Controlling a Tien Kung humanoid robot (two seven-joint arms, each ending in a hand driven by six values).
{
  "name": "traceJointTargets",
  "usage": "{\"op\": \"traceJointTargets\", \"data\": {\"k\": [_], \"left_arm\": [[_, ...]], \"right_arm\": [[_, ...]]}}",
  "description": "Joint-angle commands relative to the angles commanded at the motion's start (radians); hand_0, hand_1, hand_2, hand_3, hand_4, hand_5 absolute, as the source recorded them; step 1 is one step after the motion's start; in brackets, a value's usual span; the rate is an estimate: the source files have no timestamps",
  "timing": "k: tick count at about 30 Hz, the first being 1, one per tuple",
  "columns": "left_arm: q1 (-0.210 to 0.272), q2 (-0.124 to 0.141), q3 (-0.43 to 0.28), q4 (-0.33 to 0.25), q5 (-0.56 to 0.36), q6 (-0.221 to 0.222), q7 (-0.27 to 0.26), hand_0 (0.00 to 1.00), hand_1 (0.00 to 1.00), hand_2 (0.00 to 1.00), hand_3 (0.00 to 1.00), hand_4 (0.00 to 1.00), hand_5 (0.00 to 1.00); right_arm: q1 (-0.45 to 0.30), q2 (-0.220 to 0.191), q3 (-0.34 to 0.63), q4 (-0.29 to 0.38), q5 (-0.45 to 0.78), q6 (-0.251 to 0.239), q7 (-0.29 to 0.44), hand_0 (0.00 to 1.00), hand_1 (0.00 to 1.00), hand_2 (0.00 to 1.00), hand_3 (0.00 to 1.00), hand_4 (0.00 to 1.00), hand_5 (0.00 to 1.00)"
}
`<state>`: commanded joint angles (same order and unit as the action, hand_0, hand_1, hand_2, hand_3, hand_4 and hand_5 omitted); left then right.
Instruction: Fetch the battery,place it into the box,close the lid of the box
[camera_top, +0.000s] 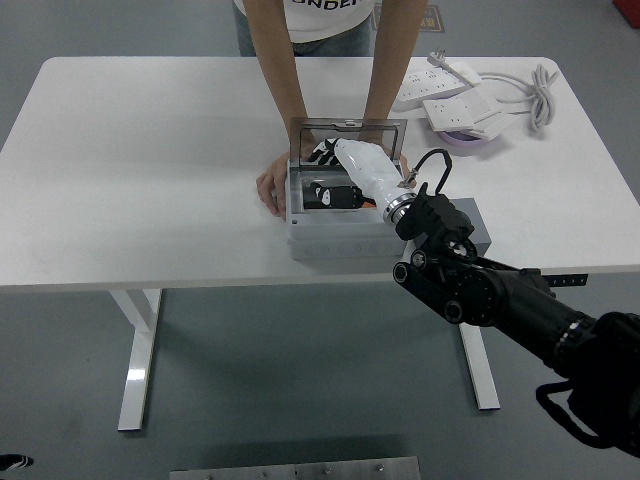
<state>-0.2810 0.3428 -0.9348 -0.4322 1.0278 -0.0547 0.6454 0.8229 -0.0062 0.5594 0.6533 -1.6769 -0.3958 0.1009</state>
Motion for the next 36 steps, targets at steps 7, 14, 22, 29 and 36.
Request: {"op": "traceJointTargets", "data": {"k": [7, 14, 22, 29, 36], "left_arm": [[0.009, 0.0, 0.005, -0.001, -0.012, 0.005, 0.0, 0.854, 0.899, 0.842, 0.788, 0.841, 0.492], [0.019, -0.001, 0.013, -0.001, -0.027, 0.012, 0.0, 0.854, 0.898, 0.84, 0.789, 0.84, 0.491], [0.022, -0.001, 0.015, -0.001, -0.032, 0.014, 0.0, 0.854, 0.899, 0.84, 0.79, 0.84, 0.491], [0.023, -0.001, 0.013, -0.001, -0.027, 0.011, 0.0, 0.854, 0.898, 0.84, 0.79, 0.84, 0.492], [0.012, -0.002, 0.004, 0.0, -0.007, 0.003, 0.0, 0.854, 0.898, 0.839, 0.791, 0.839, 0.491]], "right_arm": [[0.012, -0.042, 0.004, 0.069, -0.013, 0.016, -0.027, 0.804, 0.712, 0.685, 0.74, 0.873, 0.351], [0.042, -0.106, 0.024, 0.16, -0.015, 0.056, -0.068, 0.687, 0.639, 0.641, 0.717, 0.88, 0.389], [0.093, -0.164, 0.052, 0.206, -0.006, 0.083, -0.095, 0.587, 0.558, 0.58, 0.688, 0.87, 0.436], [0.098, -0.161, 0.057, 0.176, 0.03, 0.077, -0.083, 0.549, 0.491, 0.547, 0.661, 0.861, 0.491], [0.086, -0.129, 0.063, 0.114, 0.083, 0.13, -0.072, 0.533, 0.468, 0.533, 0.655, 0.859, 0.506]]}}
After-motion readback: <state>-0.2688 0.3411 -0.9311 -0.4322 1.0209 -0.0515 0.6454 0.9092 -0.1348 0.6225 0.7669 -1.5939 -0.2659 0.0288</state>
